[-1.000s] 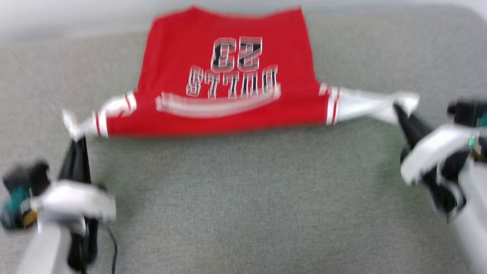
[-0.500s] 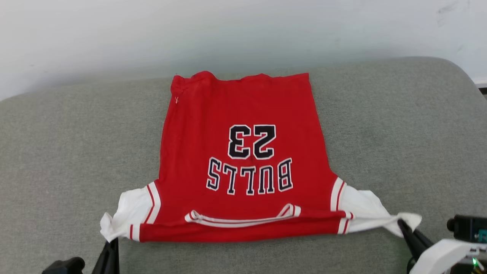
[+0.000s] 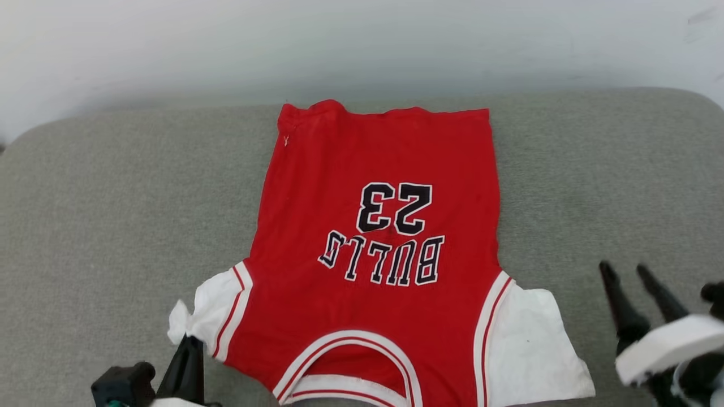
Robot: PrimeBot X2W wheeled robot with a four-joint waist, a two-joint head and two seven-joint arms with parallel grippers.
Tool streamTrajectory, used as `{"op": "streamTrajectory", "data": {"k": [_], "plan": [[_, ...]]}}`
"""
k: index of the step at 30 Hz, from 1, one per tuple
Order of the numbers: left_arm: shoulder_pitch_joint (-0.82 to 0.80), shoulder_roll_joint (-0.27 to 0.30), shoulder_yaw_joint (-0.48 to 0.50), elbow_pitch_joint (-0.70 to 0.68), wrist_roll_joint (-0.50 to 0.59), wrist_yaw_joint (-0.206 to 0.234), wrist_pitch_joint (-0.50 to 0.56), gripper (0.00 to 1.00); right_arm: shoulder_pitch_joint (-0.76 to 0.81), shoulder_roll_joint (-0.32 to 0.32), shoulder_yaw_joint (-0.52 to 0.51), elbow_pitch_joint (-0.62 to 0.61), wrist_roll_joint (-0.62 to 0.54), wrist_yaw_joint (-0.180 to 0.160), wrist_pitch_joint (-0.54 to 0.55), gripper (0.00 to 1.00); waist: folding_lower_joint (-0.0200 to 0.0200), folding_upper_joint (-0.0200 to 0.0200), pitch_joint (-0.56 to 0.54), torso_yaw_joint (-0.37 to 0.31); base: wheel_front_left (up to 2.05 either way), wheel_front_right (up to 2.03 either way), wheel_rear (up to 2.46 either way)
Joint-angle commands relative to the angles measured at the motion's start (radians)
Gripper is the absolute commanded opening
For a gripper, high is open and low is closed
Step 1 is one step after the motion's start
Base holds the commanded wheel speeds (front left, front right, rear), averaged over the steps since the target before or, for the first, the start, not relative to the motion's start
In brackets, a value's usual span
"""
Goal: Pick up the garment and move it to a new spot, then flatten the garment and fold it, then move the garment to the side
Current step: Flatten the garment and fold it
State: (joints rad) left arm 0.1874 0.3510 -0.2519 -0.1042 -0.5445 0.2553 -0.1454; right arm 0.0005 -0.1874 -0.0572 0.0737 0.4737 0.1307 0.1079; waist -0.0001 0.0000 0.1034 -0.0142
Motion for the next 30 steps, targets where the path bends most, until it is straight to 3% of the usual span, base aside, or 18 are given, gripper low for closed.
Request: {"op": "streamTrajectory", "data": {"k": [1,9,20,24,30], "plan": [[-0.018,0.005,-0.002,-0.009,0.008,0.001,-0.007,0.0,-0.034,0.002,-0.009,-0.003,0.004,0.0,0.003,1.0,0.0001,0.0,0.018,0.017,0.0,0.0,0.0],[-0.143,-0.014,-0.055,-0.053,0.055,-0.029,-0.026,0.0,-0.382,-0.079,-0.093,0.16,0.025,0.0,0.13,1.0,0.0001,0.0,0.151,0.119,0.0,0.0,0.0],[-0.311,-0.087,-0.131,-0.073,0.089,-0.1,-0.085,0.0,-0.888,-0.255,-0.101,0.424,-0.006,0.0,0.558,1.0,0.0001,0.0,0.381,0.3,0.0,0.0,0.0],[-0.359,-0.115,-0.143,-0.055,0.093,-0.122,-0.1,0.0,-1.0,-0.27,-0.106,0.476,-0.052,0.0,0.688,1.0,0.0001,0.0,0.446,0.351,0.0,0.0,0.0],[-0.412,-0.146,-0.166,-0.02,0.089,-0.16,-0.109,0.0,-1.109,-0.244,-0.133,0.529,-0.135,0.0,0.792,1.0,0.0001,0.0,0.521,0.393,0.0,0.0,0.0]]}}
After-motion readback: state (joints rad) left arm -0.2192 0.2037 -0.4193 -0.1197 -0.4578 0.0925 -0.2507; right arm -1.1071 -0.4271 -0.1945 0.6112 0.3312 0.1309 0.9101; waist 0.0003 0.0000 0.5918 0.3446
